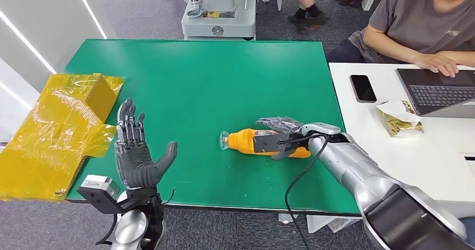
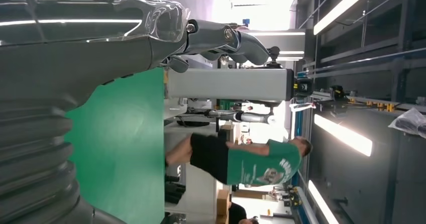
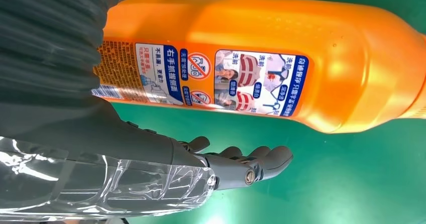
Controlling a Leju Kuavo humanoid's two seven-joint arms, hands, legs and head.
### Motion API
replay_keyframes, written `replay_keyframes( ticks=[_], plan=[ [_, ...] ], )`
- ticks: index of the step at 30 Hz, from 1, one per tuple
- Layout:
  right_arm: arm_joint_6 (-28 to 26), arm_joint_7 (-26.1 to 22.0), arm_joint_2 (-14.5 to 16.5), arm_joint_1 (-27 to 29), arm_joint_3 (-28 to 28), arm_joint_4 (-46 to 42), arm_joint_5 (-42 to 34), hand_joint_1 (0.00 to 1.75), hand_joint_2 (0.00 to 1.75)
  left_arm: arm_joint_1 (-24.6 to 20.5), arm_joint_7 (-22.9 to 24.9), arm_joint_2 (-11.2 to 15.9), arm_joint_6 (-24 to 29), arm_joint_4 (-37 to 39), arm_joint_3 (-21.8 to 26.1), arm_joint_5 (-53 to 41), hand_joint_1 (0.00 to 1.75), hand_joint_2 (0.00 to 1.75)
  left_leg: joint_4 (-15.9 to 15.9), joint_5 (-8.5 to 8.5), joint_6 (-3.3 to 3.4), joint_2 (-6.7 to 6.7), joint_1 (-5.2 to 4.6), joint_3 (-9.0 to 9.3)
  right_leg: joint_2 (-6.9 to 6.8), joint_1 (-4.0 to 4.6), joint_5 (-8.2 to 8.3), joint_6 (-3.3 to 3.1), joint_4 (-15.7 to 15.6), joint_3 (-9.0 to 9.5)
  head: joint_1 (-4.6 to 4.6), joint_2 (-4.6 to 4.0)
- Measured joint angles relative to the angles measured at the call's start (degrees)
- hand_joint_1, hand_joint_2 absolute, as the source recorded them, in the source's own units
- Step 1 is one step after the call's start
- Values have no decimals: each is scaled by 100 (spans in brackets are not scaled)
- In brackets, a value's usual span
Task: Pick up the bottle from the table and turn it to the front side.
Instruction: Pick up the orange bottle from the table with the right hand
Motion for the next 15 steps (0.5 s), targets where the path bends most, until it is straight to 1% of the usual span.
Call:
replay_keyframes(
  ticks=[9, 15],
  plan=[
    [-24, 211, -1, 35, 19, 88, -103, 0, 175, -81, -1, -43, 33, 75, 81, 35, 0, 175, 0, 0, 0, 1, 0, 1, 1, 0, 0, 0, 0, 0, 0, 0],
    [-15, 215, -86, 33, 27, 132, -99, 0, 175, -88, -1, -96, 245, 81, 166, -9, 0, 175, 1, 0, 0, 0, 0, 1, 1, 0, 0, 0, 0, 0, 0, 0]
  ],
)
